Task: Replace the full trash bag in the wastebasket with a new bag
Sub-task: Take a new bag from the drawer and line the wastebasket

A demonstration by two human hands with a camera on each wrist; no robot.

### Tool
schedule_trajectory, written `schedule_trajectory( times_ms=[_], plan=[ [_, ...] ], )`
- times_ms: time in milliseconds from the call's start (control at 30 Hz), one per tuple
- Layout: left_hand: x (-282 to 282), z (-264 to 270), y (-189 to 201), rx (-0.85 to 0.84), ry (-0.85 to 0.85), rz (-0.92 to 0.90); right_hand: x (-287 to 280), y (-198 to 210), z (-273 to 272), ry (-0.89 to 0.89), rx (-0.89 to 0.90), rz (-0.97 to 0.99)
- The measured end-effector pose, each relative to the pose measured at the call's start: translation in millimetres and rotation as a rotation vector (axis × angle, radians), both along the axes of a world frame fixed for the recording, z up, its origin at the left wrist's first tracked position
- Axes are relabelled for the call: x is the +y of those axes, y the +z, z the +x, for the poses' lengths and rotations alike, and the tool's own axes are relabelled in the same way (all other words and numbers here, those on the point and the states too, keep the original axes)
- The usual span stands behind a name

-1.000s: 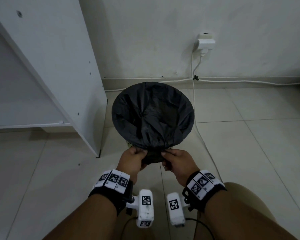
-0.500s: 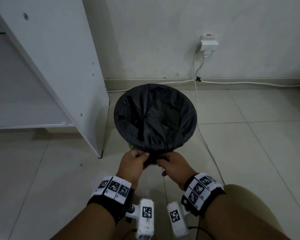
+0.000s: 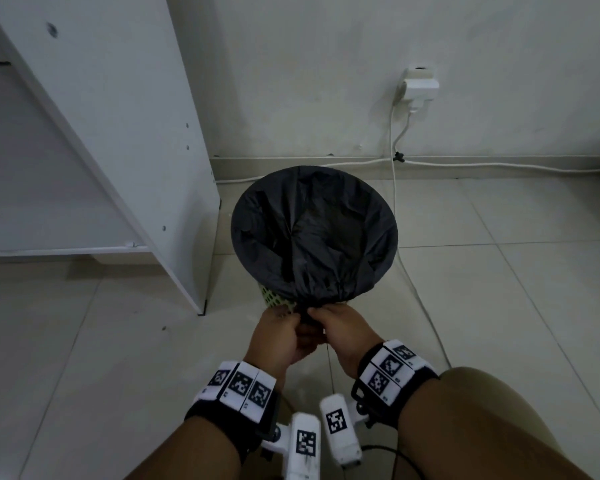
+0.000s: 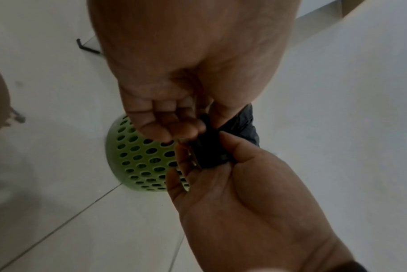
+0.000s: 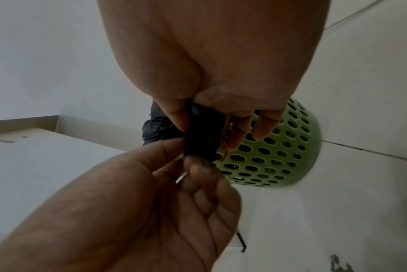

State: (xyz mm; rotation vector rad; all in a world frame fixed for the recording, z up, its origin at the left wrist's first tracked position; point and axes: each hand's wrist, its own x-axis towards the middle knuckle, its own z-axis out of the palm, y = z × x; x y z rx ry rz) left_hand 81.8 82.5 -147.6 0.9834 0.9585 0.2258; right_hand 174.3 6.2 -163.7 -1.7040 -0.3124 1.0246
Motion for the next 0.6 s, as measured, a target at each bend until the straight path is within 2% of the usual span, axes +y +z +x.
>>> schedule_trajectory(
  times_ms=[100, 200, 233, 333, 433, 500, 600],
  plan=[
    [4.9, 0.9, -2.6, 0.116, -0.052, 0.146, -0.6, 1.1, 1.8, -0.025, 0.015, -0.051],
    [10.5, 0.7, -5.7, 0.169, -0.113, 0.362, -2.3, 2.4, 5.5, -0.081, 0.062, -0.087],
    [11.5, 1.7, -5.5, 0.166, -0.104, 0.372, -2.6, 2.4, 7.1, -0.074, 0.068, -0.103],
    [16.4, 6.2, -7.5, 0.154, -0.070, 0.304, -4.1, 5.3, 8.9, -0.023, 0.114, -0.075],
    [22.0, 8.3, -10.9, 0.153, -0.056, 0.265, -8.7, 6.0, 9.9, -0.013, 0.069, -0.029],
    [25.6, 7.4, -12.5, 0.163, -0.028, 0.216, -13.7, 4.8, 10.7, -0.085, 0.065, 0.005],
    [28.3, 4.2, -10.7, 0.149, 0.009, 0.082, -21.9, 1.1, 13.6, -0.198, 0.198, 0.081]
  ],
)
